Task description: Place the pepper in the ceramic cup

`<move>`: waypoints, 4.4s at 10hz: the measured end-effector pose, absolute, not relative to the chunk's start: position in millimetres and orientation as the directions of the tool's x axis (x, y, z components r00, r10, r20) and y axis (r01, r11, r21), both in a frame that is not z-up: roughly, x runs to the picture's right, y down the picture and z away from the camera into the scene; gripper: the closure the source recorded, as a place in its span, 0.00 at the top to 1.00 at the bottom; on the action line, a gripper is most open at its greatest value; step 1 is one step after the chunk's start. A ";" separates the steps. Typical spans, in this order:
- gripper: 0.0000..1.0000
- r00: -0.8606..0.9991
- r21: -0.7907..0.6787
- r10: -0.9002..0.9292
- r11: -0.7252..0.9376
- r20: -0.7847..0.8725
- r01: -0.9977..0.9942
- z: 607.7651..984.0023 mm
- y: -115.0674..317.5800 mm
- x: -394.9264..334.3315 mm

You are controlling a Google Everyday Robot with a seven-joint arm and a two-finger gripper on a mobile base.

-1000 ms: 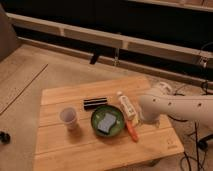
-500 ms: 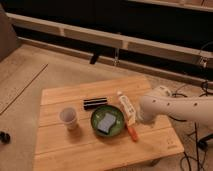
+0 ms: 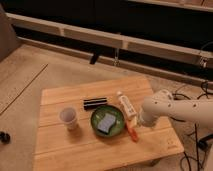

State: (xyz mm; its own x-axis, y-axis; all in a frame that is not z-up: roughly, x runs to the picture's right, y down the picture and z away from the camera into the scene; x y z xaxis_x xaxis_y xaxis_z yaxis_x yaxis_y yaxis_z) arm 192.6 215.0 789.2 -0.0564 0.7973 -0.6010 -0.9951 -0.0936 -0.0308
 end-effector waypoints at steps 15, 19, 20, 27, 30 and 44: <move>0.00 -0.005 -0.117 0.739 -0.113 -0.674 -0.987 815.4 226.8 165.1; 0.00 -0.043 -0.072 0.832 -0.099 -0.554 -0.992 752.2 178.6 153.7; 0.00 -0.040 -0.056 0.856 -0.080 -0.516 -0.995 734.5 164.5 151.7; 0.00 0.212 -0.133 0.909 0.175 -0.360 -0.976 721.2 71.5 41.0; 0.00 0.313 -0.268 0.870 0.220 -0.381 -0.938 754.9 81.2 -36.4; 0.00 0.539 -0.389 0.802 0.424 -0.257 -0.817 740.9 50.4 -146.9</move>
